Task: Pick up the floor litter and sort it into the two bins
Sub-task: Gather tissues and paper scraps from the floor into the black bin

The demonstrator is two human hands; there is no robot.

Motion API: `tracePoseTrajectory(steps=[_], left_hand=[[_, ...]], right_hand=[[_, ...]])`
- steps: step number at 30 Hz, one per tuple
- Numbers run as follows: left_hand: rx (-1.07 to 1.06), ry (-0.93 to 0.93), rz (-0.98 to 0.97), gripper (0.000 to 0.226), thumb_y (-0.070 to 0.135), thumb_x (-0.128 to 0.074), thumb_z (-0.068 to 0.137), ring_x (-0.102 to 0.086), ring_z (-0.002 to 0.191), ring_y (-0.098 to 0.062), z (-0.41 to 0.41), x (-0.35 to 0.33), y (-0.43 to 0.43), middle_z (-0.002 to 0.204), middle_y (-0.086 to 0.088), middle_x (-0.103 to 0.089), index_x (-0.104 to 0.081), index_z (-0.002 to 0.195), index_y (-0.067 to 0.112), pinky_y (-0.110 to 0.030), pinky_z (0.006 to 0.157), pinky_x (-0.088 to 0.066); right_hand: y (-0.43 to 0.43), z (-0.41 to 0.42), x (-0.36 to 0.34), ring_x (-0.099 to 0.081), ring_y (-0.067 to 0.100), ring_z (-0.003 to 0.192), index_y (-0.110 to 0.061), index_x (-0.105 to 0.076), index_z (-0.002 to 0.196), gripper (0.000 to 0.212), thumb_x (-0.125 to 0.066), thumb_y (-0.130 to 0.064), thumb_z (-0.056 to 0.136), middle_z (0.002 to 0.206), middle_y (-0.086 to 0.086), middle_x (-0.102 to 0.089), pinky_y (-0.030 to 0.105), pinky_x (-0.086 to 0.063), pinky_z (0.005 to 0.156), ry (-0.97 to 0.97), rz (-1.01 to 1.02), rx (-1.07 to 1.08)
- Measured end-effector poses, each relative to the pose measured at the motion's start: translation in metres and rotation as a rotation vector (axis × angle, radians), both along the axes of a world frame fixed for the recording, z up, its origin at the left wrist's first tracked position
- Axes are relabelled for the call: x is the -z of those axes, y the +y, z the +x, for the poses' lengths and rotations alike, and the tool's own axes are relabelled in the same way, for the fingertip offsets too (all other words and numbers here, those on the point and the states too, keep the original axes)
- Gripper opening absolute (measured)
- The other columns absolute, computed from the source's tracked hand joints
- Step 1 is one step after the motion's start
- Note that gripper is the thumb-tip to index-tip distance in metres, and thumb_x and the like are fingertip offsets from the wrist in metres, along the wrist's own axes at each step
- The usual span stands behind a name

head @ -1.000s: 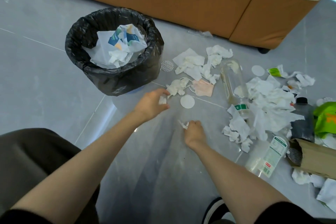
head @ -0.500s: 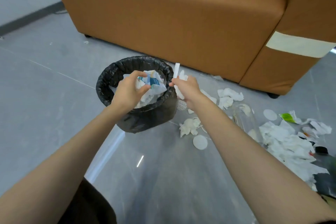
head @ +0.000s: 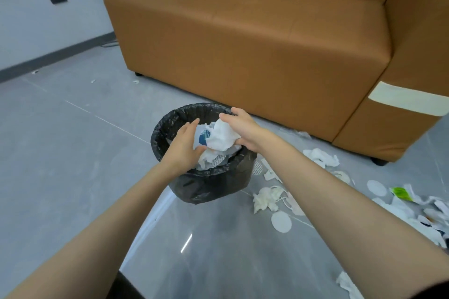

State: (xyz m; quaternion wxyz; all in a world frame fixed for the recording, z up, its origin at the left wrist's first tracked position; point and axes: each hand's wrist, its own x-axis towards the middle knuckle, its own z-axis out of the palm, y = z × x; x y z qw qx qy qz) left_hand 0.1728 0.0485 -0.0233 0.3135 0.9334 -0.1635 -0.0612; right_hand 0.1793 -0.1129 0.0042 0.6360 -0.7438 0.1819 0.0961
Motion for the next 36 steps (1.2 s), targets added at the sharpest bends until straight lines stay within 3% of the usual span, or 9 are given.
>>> tracePoseTrajectory(steps=[7, 10, 12, 15, 18, 23, 27, 31, 36], left_hand=[[0.062, -0.131, -0.076, 0.062, 0.007, -0.047, 0.096, -0.017, 0.143, -0.020, -0.019, -0.012, -0.038, 0.155, -0.009, -0.017, -0.015, 0.148, 0.008, -0.022, 0.108, -0.020], [0.079, -0.184, -0.080, 0.060, 0.006, -0.046, 0.096, -0.019, 0.143, -0.022, -0.025, -0.015, -0.054, 0.154, -0.008, -0.019, -0.017, 0.148, 0.009, -0.028, 0.110, -0.023], [0.076, -0.194, -0.054, 0.057, 0.006, -0.045, 0.096, -0.024, 0.141, -0.021, -0.030, -0.015, -0.063, 0.153, -0.006, -0.024, -0.021, 0.147, 0.010, -0.031, 0.109, -0.027], [0.121, -0.204, 0.201, 0.047, 0.010, -0.042, 0.096, -0.029, 0.137, -0.026, -0.028, -0.005, -0.073, 0.148, -0.008, -0.033, -0.034, 0.142, 0.010, -0.036, 0.108, -0.028], [0.141, -0.039, 0.448, 0.039, 0.021, -0.033, 0.099, -0.026, 0.135, -0.034, -0.019, 0.008, -0.076, 0.143, -0.015, -0.037, -0.037, 0.135, 0.005, -0.044, 0.109, -0.027], [0.204, 0.095, 0.497, 0.045, 0.025, -0.017, 0.103, -0.028, 0.136, -0.033, -0.023, 0.010, -0.082, 0.147, -0.016, -0.035, -0.034, 0.141, 0.005, -0.040, 0.114, -0.017], [0.209, 0.141, 0.641, 0.067, 0.055, -0.031, 0.095, -0.026, 0.138, -0.035, -0.022, 0.013, -0.085, 0.150, -0.014, -0.030, -0.022, 0.147, 0.015, -0.045, 0.115, -0.022], [0.245, 0.215, 0.660, 0.051, 0.025, -0.040, 0.099, -0.038, 0.132, -0.033, -0.025, 0.005, -0.090, 0.145, -0.015, -0.039, -0.023, 0.146, 0.012, -0.038, 0.111, -0.028], [0.294, 0.225, 0.669, 0.049, 0.021, -0.040, 0.099, -0.037, 0.133, -0.032, -0.027, 0.008, -0.073, 0.147, -0.012, -0.037, -0.024, 0.146, 0.015, -0.036, 0.110, -0.027]], right_hand=[[-0.018, -0.014, -0.011, -0.033, 0.027, 0.136, -0.020, -0.018, 0.150, 0.049, -0.030, -0.018, 0.102, 0.154, 0.002, -0.025, 0.041, -0.036, 0.105, -0.046, -0.286, -0.082], [-0.035, -0.018, -0.017, -0.028, 0.024, 0.139, -0.018, -0.021, 0.149, 0.048, -0.029, -0.015, 0.102, 0.155, 0.001, -0.022, 0.037, -0.032, 0.107, -0.042, -0.290, -0.076], [-0.050, -0.022, -0.018, -0.036, 0.025, 0.135, -0.017, -0.026, 0.147, 0.046, -0.031, -0.016, 0.101, 0.149, 0.004, -0.031, 0.042, -0.035, 0.108, -0.014, -0.299, -0.049], [-0.072, -0.036, -0.010, -0.043, 0.029, 0.128, -0.015, -0.031, 0.143, 0.043, -0.033, -0.016, 0.100, 0.139, 0.011, -0.043, 0.044, -0.042, 0.104, 0.042, -0.308, -0.026], [-0.088, -0.054, 0.012, -0.042, 0.029, 0.128, -0.012, -0.037, 0.139, 0.041, -0.036, -0.017, 0.099, 0.140, 0.016, -0.041, 0.041, -0.042, 0.100, 0.090, -0.309, -0.022], [-0.101, -0.073, 0.042, -0.043, 0.025, 0.123, -0.014, -0.037, 0.139, 0.041, -0.036, -0.018, 0.098, 0.141, 0.004, -0.040, 0.039, -0.044, 0.097, 0.142, -0.336, -0.025], [-0.106, -0.077, 0.049, -0.044, 0.025, 0.123, -0.016, -0.038, 0.139, 0.042, -0.036, -0.017, 0.097, 0.143, 0.003, -0.039, 0.035, -0.044, 0.089, 0.146, -0.397, -0.070], [-0.115, -0.080, 0.052, -0.041, 0.025, 0.127, -0.014, -0.039, 0.137, 0.042, -0.039, -0.016, 0.095, 0.143, 0.006, -0.039, 0.035, -0.040, 0.097, 0.124, -0.393, -0.054], [-0.127, -0.090, 0.054, -0.043, 0.025, 0.125, -0.014, -0.044, 0.132, 0.038, -0.040, -0.017, 0.095, 0.139, 0.006, -0.043, 0.031, -0.039, 0.089, 0.105, -0.351, 0.028]])
